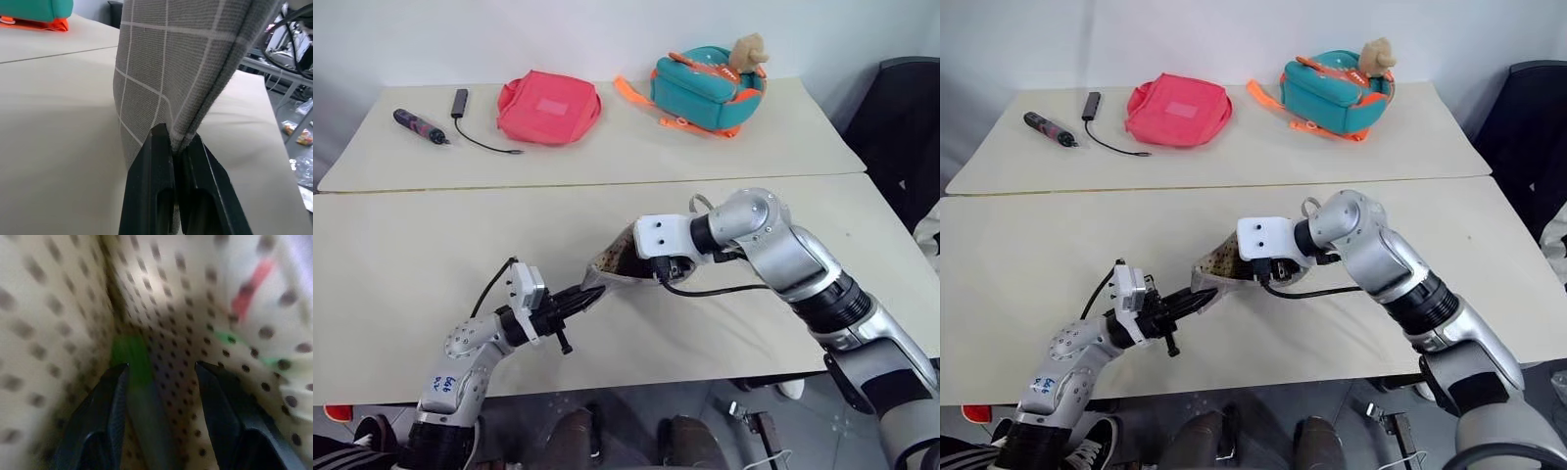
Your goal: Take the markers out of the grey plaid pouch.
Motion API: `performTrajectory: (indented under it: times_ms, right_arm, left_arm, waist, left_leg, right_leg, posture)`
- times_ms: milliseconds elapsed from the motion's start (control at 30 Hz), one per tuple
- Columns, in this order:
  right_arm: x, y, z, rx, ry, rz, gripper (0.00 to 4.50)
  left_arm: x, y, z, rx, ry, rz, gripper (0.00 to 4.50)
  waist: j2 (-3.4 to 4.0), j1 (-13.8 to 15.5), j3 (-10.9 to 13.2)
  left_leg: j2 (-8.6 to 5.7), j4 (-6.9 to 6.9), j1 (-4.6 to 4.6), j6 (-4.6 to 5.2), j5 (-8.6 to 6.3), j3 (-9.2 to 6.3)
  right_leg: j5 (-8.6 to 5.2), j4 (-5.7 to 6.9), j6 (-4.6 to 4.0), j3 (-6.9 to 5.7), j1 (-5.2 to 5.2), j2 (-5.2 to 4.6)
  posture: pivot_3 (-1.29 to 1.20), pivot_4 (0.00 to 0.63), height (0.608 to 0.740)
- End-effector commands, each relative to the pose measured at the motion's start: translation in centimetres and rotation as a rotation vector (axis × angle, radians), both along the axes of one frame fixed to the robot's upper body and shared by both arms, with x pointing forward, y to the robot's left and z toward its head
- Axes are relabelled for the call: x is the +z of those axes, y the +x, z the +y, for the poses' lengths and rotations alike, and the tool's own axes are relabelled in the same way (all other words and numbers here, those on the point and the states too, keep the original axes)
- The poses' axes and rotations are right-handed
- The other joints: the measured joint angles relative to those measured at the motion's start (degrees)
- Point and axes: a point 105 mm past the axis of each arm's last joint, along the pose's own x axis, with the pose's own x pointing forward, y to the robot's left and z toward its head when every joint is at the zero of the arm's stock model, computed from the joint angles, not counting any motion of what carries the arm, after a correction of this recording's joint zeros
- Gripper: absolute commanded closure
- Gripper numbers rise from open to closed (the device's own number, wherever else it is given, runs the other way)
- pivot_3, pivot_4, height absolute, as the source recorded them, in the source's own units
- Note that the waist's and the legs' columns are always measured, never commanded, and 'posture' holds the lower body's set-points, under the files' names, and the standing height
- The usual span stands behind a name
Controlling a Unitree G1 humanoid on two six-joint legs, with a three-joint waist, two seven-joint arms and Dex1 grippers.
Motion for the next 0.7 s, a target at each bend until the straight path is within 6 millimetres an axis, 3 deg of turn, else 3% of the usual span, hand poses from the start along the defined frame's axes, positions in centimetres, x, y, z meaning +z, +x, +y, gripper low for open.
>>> performTrajectory:
  times_ms: [33,300,500,700]
  right_arm:
    - [-0.7,0.3,-0.5,0.011,-0.093,-0.031,2.23]
    - [-1.2,1.8,0.2,-0.003,-0.122,-0.084,2.23]
    - [-3.3,1.7,0.2,0.004,-0.150,-0.054,2.23]
    - [-3.2,1.7,0.2,0.014,-0.147,-0.055,4.05]
  left_arm:
    - [0.6,-0.1,0.1,-0.020,-0.027,-0.021,4.50]
    - [0.2,-0.1,0.3,-0.028,-0.029,0.003,4.50]
    - [0.2,0.1,0.5,-0.011,-0.029,-0.003,4.50]
    - [0.1,0.0,0.6,-0.007,-0.034,-0.001,4.50]
  waist:
    - [0.00,0.0,0.0]
    - [0.00,-0.1,0.0]
    - [0.00,-0.1,0.0]
    - [-0.01,-0.3,0.0]
  left_leg:
    - [0.00,0.00,0.00,0.00,0.00,0.00]
    - [0.02,0.00,0.01,-0.05,0.00,0.01]
    - [0.02,0.00,0.02,-0.06,0.01,0.01]
    - [0.05,0.00,0.06,-0.07,0.01,0.01]
  right_leg:
    - [0.00,0.00,0.00,0.00,0.00,0.00]
    - [0.00,0.02,0.00,0.01,0.00,0.02]
    - [0.00,0.03,0.00,0.02,0.00,0.02]
    - [0.00,0.04,-0.01,0.03,0.01,0.05]
  posture:
    - [0.00,0.150,0.740]
    - [0.00,0.150,0.740]
    - [0.00,0.150,0.740]
    - [0.00,0.150,0.740]
